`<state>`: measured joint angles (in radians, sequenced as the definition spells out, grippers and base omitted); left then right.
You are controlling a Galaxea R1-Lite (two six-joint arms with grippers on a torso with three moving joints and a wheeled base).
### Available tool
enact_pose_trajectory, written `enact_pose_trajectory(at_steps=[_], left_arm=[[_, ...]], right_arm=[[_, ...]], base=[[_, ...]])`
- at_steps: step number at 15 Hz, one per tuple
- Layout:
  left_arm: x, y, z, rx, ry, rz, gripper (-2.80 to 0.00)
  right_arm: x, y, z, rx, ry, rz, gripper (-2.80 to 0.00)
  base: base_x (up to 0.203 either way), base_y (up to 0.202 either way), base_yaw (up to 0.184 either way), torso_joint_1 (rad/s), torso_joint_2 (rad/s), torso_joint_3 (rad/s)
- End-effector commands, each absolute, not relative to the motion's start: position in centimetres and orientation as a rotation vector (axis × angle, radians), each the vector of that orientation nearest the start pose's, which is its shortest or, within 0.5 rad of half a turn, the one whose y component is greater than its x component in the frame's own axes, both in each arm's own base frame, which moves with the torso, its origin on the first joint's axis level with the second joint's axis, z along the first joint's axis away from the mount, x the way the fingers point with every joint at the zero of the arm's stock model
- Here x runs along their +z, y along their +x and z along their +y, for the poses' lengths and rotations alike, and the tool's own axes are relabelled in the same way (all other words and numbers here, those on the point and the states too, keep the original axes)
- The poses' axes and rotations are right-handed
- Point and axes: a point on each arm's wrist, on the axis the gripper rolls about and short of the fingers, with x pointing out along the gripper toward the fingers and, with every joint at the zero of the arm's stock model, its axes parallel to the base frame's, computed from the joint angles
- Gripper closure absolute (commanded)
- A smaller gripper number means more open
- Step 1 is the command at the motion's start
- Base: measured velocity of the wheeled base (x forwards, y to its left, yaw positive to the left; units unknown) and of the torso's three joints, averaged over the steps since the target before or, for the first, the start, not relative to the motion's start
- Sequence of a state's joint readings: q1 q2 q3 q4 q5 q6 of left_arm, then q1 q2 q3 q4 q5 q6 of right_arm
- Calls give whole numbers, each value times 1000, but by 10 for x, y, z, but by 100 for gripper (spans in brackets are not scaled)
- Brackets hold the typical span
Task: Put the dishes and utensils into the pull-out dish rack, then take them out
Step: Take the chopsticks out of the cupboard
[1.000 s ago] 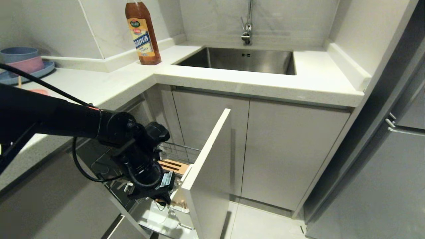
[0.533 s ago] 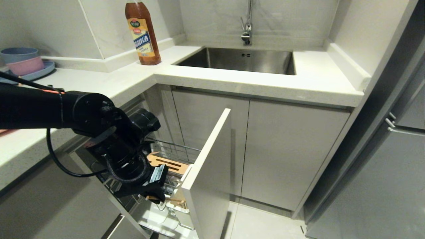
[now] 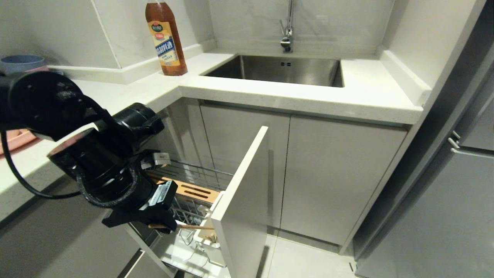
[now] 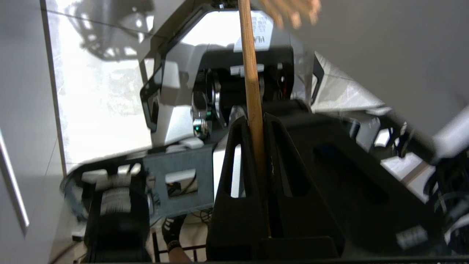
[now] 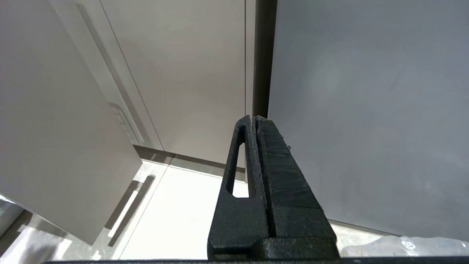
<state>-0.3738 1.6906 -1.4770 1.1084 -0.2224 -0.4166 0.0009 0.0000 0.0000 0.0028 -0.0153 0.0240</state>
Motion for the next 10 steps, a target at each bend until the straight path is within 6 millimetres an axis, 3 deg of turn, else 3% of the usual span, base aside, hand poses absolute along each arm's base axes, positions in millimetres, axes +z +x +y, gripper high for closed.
enact_pose_trajectory(at_steps=[1,6,10], left_arm=[[254,213,-90,-237,-248,1376,0],[282,183,-79,-272,-260,1274,0],[310,147,-66,-309,-266,1141,0]], right_arm=[[75,-23,0,-14,24,5,0],[74,-23,0,-15,23,5,0],[75,-23,0,-14,24,4,0]], base=[[0,0,0,0,0,0],[0,0,0,0,0,0],[0,0,0,0,0,0]])
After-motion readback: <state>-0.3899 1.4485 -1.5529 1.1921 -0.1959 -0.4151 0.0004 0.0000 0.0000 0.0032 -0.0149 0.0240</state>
